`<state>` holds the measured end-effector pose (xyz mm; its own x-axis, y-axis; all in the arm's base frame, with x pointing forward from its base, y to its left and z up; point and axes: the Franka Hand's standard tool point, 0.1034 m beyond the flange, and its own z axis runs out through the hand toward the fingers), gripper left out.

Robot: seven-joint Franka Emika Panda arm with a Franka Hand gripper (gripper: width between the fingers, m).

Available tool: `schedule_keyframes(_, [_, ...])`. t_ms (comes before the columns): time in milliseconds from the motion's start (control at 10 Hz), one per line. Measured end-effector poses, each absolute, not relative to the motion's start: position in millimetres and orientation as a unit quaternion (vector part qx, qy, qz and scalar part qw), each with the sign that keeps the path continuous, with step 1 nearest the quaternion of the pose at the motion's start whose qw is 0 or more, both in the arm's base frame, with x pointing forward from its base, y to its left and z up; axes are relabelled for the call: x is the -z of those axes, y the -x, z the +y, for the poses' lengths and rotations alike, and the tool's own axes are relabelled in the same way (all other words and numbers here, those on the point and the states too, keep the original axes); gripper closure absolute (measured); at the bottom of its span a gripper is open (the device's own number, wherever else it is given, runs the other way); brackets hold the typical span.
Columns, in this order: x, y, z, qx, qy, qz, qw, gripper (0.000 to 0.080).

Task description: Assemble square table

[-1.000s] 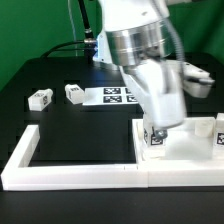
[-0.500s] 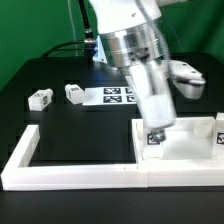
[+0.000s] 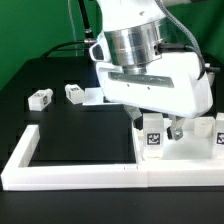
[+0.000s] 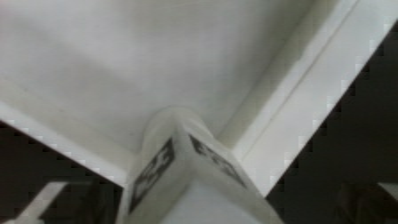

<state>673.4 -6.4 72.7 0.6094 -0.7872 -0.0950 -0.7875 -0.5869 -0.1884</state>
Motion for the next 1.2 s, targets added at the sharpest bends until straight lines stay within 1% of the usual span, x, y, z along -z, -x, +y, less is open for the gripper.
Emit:
schedule_keyframes(100, [-73.4, -675, -8, 0.015, 0.931, 0.354, 0.094, 0.0151])
schedule_keyframes(200, [-76.5, -680, -7, 0.04, 0.967, 0.242, 0.074, 0.0151])
schedule_keyframes(300, [-78.6, -684, -5, 0.054, 0.978, 0.188, 0.07, 0.0151])
schedule_keyframes(400, [-77.6, -684, -7, 0.053, 0.976, 0.197, 0.07, 0.0151])
schedule_keyframes(500, [-77.6, -684, -7, 0.052, 0.974, 0.208, 0.07, 0.0178])
schedule_keyframes(600, [-77.5, -684, -7, 0.051, 0.971, 0.223, 0.072, 0.0178])
schedule_keyframes(700, [-77.4, -684, -7, 0.048, 0.964, 0.252, 0.073, 0.036])
schedule_keyframes(800, [-77.6, -684, -9, 0.047, 0.957, 0.276, 0.073, 0.036])
schedule_keyframes(900, [-77.6, -684, -11, 0.045, 0.945, 0.314, 0.074, 0.0479])
schedule_keyframes(1000, [-77.4, -684, -11, 0.043, 0.938, 0.336, 0.075, 0.0479])
schedule_keyframes(1100, [-76.7, -684, -14, 0.041, 0.893, 0.441, 0.074, 0.0479])
schedule_keyframes(1200, [-75.8, -683, -20, 0.041, 0.845, 0.527, 0.08, 0.0479])
